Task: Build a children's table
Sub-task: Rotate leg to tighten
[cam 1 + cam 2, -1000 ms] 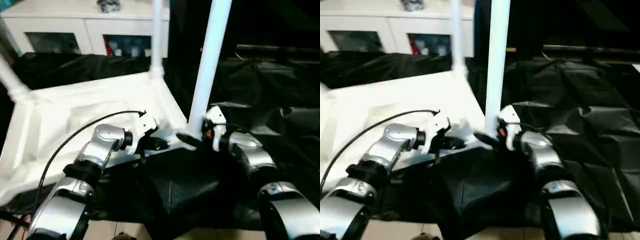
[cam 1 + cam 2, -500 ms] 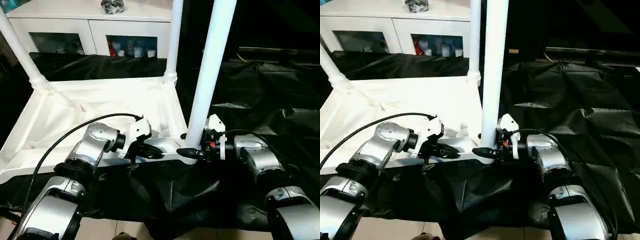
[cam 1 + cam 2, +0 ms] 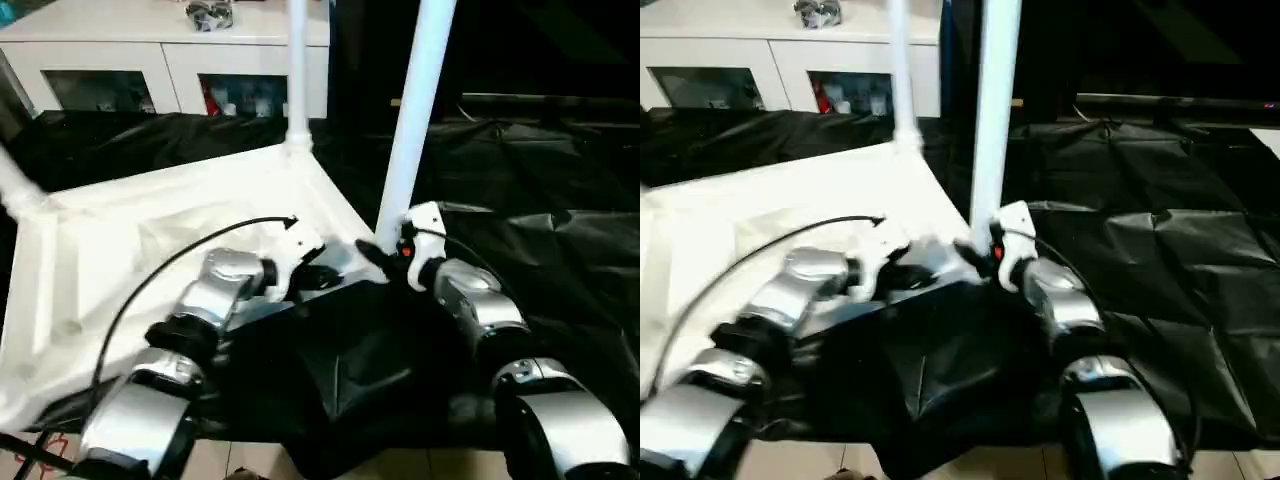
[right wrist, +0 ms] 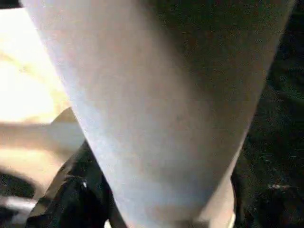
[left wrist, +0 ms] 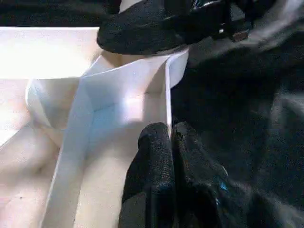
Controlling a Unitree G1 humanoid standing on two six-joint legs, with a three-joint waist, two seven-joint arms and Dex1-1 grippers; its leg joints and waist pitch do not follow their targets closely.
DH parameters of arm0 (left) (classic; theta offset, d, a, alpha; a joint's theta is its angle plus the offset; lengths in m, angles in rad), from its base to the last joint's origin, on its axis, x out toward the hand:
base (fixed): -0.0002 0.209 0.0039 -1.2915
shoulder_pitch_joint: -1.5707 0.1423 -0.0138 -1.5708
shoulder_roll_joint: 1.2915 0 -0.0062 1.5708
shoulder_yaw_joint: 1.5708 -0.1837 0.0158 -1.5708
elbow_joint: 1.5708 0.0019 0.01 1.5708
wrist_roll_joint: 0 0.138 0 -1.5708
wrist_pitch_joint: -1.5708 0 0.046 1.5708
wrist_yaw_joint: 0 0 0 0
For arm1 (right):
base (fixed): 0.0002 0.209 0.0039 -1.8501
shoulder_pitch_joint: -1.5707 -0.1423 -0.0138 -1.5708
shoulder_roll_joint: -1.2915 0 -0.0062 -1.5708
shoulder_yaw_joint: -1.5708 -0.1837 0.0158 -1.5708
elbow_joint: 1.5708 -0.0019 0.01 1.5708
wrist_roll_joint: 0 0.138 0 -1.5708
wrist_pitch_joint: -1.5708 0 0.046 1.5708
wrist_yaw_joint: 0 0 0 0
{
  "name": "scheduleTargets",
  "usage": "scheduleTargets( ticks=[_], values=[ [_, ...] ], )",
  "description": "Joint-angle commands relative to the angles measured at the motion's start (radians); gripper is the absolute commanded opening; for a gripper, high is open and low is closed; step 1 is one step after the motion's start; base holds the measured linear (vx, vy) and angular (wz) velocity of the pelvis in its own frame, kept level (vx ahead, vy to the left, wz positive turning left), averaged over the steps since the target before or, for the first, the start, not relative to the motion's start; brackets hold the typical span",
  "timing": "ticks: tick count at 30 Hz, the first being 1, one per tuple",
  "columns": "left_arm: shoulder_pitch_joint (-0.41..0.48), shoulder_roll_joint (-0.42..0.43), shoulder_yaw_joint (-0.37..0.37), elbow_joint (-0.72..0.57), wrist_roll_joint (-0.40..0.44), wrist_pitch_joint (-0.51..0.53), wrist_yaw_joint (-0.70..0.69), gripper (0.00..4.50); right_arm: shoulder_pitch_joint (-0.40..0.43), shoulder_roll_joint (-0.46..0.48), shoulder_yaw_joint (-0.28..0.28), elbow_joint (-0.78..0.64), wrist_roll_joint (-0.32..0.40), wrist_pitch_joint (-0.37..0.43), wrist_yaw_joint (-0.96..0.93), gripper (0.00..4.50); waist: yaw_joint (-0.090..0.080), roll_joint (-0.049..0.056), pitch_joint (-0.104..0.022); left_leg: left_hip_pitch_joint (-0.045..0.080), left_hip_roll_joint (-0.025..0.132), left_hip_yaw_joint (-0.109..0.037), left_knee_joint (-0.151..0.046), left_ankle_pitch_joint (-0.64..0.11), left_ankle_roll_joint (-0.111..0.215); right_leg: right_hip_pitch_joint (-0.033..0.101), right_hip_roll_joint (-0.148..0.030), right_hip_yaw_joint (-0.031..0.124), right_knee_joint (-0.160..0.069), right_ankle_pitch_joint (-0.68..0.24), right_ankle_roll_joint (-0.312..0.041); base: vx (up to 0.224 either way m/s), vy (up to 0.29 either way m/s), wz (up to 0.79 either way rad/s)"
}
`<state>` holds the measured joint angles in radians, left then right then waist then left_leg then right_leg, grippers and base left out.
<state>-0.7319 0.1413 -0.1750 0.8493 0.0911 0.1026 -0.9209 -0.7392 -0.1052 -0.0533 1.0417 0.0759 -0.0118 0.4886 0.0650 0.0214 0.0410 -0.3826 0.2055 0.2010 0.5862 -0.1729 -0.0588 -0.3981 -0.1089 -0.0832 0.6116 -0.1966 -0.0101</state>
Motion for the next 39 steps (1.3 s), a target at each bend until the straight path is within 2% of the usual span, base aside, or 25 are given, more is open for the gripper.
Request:
scheduleTargets(
  ticks=[1,3,4,5,9,10,12,14,15,16,18,20,22,26,27,33,36,39],
  values=[
    [-0.038,-0.064,-0.022,-0.020,-0.016,-0.010,0.019,0.00,0.028,0.064,0.052,0.069,-0.054,0.033,-0.017,2.72,0.000,-0.004,-0.056,0.018,0.028,-0.016,-0.077,-0.256,0.018,0.039,-0.047,0.044,-0.082,-0.206,-0.216,0.000,0.000,0.00],
    [-0.031,-0.076,-0.023,-0.032,-0.024,-0.018,0.000,0.00,0.020,0.078,0.046,0.082,-0.044,0.007,0.002,2.72,0.001,-0.004,-0.057,0.017,0.028,-0.016,-0.076,-0.256,0.027,0.040,-0.048,0.043,-0.082,-0.201,-0.216,0.000,0.000,0.00],
    [-0.030,-0.078,-0.023,-0.032,-0.026,-0.020,-0.002,0.00,0.018,0.080,0.044,0.085,-0.041,0.003,0.004,3.28,0.001,-0.003,-0.056,0.017,0.028,-0.016,-0.076,-0.257,0.030,0.040,-0.047,0.043,-0.081,-0.197,-0.218,0.000,0.000,0.00],
    [-0.025,-0.073,-0.027,-0.039,-0.029,-0.027,-0.024,0.00,0.013,0.078,0.037,0.084,-0.029,0.000,0.024,3.42,0.001,-0.003,-0.055,0.018,0.029,-0.016,-0.077,-0.266,0.031,0.040,-0.046,0.043,-0.082,-0.205,-0.218,0.000,0.000,0.00],
    [-0.007,-0.039,-0.042,-0.060,-0.039,-0.045,-0.101,0.00,0.006,0.049,0.047,0.065,-0.031,-0.048,0.082,3.42,0.001,-0.002,-0.057,0.016,0.030,-0.017,-0.077,-0.272,0.032,0.042,-0.047,0.042,-0.081,-0.206,-0.219,0.000,0.000,0.00],
    [-0.003,-0.030,-0.045,-0.065,-0.041,-0.048,-0.119,0.00,0.007,0.039,0.050,0.058,-0.028,-0.055,0.115,3.42,0.001,-0.002,-0.059,0.016,0.030,-0.016,-0.075,-0.251,0.038,0.043,-0.046,0.043,-0.077,-0.168,-0.226,0.000,0.000,0.00],
    [0.004,-0.016,-0.049,-0.076,-0.046,-0.051,-0.153,0.00,0.008,0.021,0.062,0.049,-0.029,-0.069,0.174,3.42,0.002,-0.003,-0.061,0.012,0.030,-0.014,-0.071,-0.213,0.056,0.047,-0.045,0.041,-0.068,-0.101,-0.245,0.000,0.000,0.00],
    [0.015,0.011,-0.056,-0.091,-0.053,-0.056,-0.213,0.00,0.023,-0.013,0.088,0.020,-0.026,-0.088,0.327,3.42,0.006,-0.002,-0.064,0.009,0.031,-0.011,-0.064,-0.179,0.088,0.050,-0.043,0.038,-0.060,-0.033,-0.267,0.000,0.000,0.00],
    [0.017,0.018,-0.058,-0.094,-0.055,-0.054,-0.228,0.00,0.029,-0.022,0.095,0.010,-0.024,-0.094,0.370,3.42,0.007,-0.005,-0.064,0.009,0.031,-0.010,-0.062,-0.168,0.097,0.051,-0.043,0.038,-0.058,-0.015,-0.272,0.000,0.000,0.00],
    [0.018,0.023,-0.058,-0.096,-0.057,-0.051,-0.238,0.00,0.033,-0.028,0.100,0.003,-0.023,-0.098,0.397,3.42,0.010,-0.004,-0.065,0.011,0.031,-0.009,-0.060,-0.155,0.111,0.049,-0.043,0.038,-0.056,0.008,-0.281,0.000,0.000,0.00],
    [0.020,0.033,-0.060,-0.099,-0.059,-0.053,-0.261,0.00,0.044,-0.041,0.110,-0.014,-0.018,-0.098,0.460,3.42,0.015,-0.004,-0.064,0.012,0.032,-0.009,-0.060,-0.155,0.122,0.049,-0.044,0.037,-0.056,-0.001,-0.288,0.000,0.000,0.00],
    [0.021,0.058,-0.063,-0.101,-0.061,-0.056,-0.309,0.00,0.073,-0.076,0.137,-0.067,0.001,-0.072,0.615,3.42,0.022,-0.005,-0.061,0.015,0.033,-0.010,-0.062,-0.188,0.116,0.049,-0.044,0.037,-0.063,-0.064,-0.279,0.000,0.000,0.00],
    [0.020,0.073,-0.064,-0.101,-0.062,-0.056,-0.331,0.00,0.094,-0.100,0.160,-0.104,0.012,-0.047,0.713,3.42,0.028,-0.003,-0.060,0.016,0.037,-0.011,-0.064,-0.198,0.108,0.047,-0.046,0.040,-0.064,-0.085,-0.275,0.000,0.000,0.00],
    [0.018,0.095,-0.066,-0.100,-0.061,-0.056,-0.368,0.00,0.120,-0.125,0.187,-0.148,0.016,-0.020,0.808,3.42,0.032,-0.003,-0.056,0.021,0.038,-0.012,-0.071,-0.243,0.076,0.044,-0.046,0.041,-0.070,-0.140,-0.265,0.000,0.000,0.00],
    [0.017,0.102,-0.065,-0.099,-0.060,-0.057,-0.379,0.00,0.128,-0.130,0.192,-0.161,0.013,-0.010,0.836,3.25,0.033,-0.002,-0.057,0.021,0.038,-0.012,-0.071,-0.244,0.072,0.044,-0.047,0.042,-0.069,-0.142,-0.264,0.000,0.000,0.00],
    [0.013,0.107,-0.066,-0.095,-0.062,-0.059,-0.394,0.00,0.138,-0.126,0.191,-0.187,0.019,0.019,0.842,2.75,0.035,-0.002,-0.060,0.020,0.037,-0.013,-0.071,-0.222,0.059,0.045,-0.048,0.041,-0.067,-0.121,-0.266,0.000,0.000,0.00],
    [0.012,0.100,-0.062,-0.095,-0.064,-0.055,-0.383,0.00,0.138,-0.117,0.180,-0.190,0.025,0.031,0.819,2.72,0.035,-0.001,-0.060,0.020,0.037,-0.013,-0.070,-0.215,0.062,0.045,-0.048,0.041,-0.065,-0.105,-0.271,0.000,0.000,0.00],
    [0.008,0.085,-0.051,-0.089,-0.062,-0.051,-0.346,0.00,0.128,-0.097,0.154,-0.170,0.021,0.031,0.744,2.69,0.035,-0.003,-0.059,0.019,0.037,-0.013,-0.071,-0.225,0.058,0.045,-0.048,0.041,-0.068,-0.127,-0.267,0.000,0.000,0.00]
  ],
)
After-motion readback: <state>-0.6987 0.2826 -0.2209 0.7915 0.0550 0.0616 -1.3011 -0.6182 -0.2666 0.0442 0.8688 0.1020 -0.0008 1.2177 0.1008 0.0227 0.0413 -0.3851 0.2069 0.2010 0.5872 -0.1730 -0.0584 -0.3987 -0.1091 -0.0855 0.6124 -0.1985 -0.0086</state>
